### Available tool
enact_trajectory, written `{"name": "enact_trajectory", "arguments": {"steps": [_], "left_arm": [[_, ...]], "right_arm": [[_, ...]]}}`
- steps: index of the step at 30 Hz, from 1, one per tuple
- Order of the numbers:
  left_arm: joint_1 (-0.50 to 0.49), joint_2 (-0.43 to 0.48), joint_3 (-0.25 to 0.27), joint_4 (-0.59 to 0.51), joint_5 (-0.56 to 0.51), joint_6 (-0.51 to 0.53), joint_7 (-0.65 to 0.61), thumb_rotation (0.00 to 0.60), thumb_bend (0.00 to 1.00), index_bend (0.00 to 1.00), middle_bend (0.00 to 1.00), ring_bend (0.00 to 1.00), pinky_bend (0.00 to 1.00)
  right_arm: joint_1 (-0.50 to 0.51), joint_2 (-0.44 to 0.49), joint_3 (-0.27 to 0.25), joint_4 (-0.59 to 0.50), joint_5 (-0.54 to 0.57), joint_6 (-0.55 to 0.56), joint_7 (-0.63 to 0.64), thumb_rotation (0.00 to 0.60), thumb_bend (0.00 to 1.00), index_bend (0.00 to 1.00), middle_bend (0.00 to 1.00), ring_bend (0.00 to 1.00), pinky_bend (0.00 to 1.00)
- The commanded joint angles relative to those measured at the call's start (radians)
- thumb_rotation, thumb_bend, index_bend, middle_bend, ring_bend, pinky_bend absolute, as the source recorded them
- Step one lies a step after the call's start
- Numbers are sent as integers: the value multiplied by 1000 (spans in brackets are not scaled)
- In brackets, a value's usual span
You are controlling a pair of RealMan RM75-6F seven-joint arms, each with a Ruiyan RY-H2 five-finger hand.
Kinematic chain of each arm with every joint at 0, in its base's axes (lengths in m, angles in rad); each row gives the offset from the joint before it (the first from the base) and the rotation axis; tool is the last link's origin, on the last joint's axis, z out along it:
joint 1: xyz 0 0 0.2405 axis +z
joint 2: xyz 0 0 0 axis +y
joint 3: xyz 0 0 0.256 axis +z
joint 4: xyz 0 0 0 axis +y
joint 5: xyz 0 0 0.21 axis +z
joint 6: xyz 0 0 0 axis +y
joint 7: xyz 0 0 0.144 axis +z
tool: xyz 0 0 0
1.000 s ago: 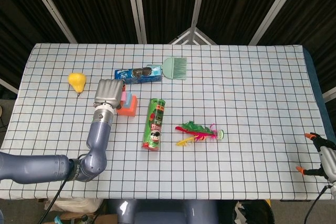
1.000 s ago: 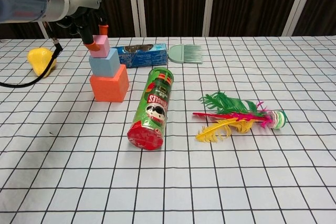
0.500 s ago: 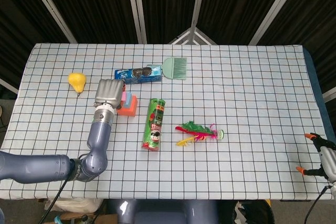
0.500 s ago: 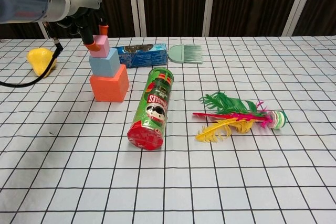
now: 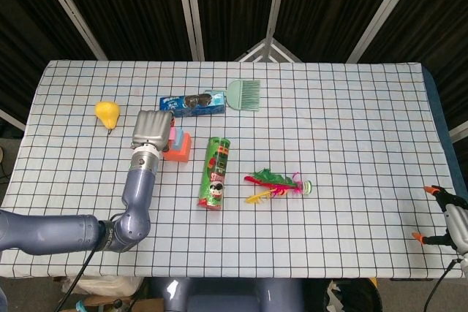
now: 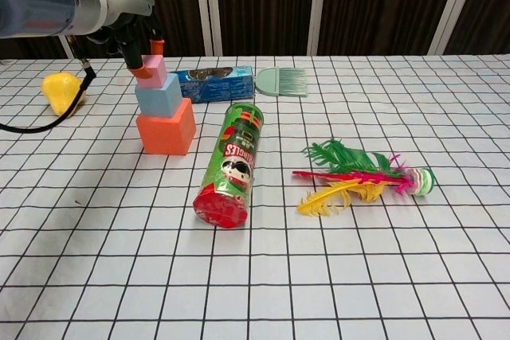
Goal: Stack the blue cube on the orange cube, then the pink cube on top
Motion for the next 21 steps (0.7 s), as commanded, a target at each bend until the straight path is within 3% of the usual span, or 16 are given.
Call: {"name": "enact_trajectory", "arguments": {"steps": [1,12,21], "left_arm": [[0,0,0,1,1,-2,-1,600,401,443,891,755,884],[-1,0,1,8,-2,-4,0,600,398,442,891,755,884],[-5,-2,4,11,-12,-1,10,600,293,344,881,744,877]], "right_arm": [[0,0,0,0,0,1,0,600,107,142,91,100,61],[0,2,-1,-4,4,-4,-4,600,106,143,91,100,61],[2,5,-1,-8,8,-9,-7,600,107,143,91,100,61]]}}
